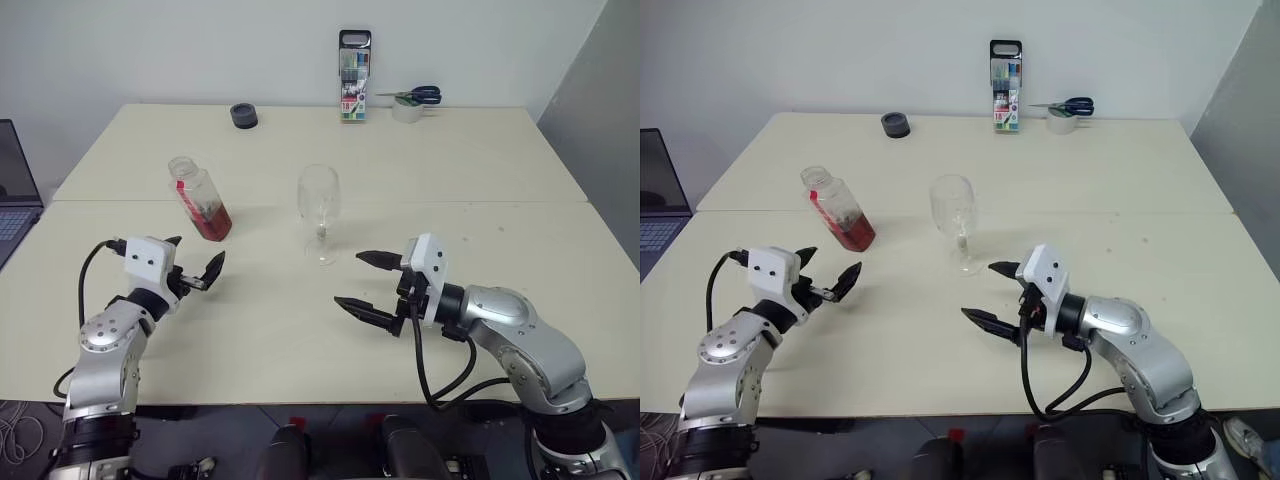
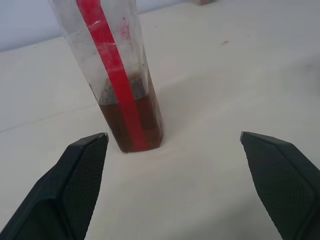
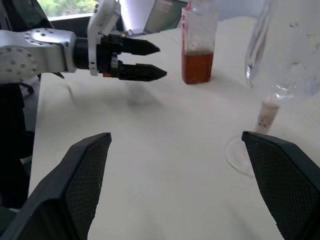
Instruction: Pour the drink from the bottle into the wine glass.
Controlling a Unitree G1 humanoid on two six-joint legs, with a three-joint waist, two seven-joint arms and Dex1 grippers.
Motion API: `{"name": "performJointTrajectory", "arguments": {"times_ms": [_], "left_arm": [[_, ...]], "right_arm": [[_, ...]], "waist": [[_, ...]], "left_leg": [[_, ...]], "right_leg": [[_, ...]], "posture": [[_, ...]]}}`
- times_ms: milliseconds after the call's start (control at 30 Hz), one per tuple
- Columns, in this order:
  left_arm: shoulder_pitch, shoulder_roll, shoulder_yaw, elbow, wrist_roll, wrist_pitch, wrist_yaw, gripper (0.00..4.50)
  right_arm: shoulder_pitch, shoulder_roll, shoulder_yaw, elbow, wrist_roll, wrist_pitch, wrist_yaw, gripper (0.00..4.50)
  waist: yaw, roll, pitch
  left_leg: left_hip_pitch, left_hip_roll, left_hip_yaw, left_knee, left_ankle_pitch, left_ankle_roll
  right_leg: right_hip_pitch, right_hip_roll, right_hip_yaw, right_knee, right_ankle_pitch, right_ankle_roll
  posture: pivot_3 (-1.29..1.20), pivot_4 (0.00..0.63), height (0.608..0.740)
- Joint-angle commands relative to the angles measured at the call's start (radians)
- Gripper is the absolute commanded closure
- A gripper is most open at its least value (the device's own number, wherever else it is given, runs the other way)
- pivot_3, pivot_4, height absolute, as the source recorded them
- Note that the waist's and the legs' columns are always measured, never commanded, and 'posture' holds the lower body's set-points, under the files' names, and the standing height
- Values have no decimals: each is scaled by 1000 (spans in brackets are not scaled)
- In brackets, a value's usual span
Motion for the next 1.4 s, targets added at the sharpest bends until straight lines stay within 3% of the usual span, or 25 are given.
{"name": "performJointTrajectory", "arguments": {"times_ms": [33, 600, 1400], "left_arm": [[-33, 31, 39, 30, -20, -32, -30, 0], [-257, 80, 8, 239, 2, -47, -98, 0], [-483, 68, -40, 489, 50, -86, -86, 0]], "right_arm": [[-18, -1, -34, -52, 64, 17, -5, 33], [-73, -10, -13, -38, 69, 20, -40, 33], [-117, 21, 10, -12, 79, 16, -38, 33]], "waist": [[0, 0, 0], [1, 0, 0], [-4, 0, 0]], "left_leg": [[0, 0, 0, 0, 0, 0], [-1, 0, -1, 0, 0, 0], [-1, 0, -1, 1, 0, 0]], "right_leg": [[0, 0, 0, 0, 0, 0], [0, 0, -1, 0, 0, 0], [-1, 0, -1, 0, 0, 0]], "posture": [[0, 150, 740], [0, 150, 740], [0, 150, 740]]}}
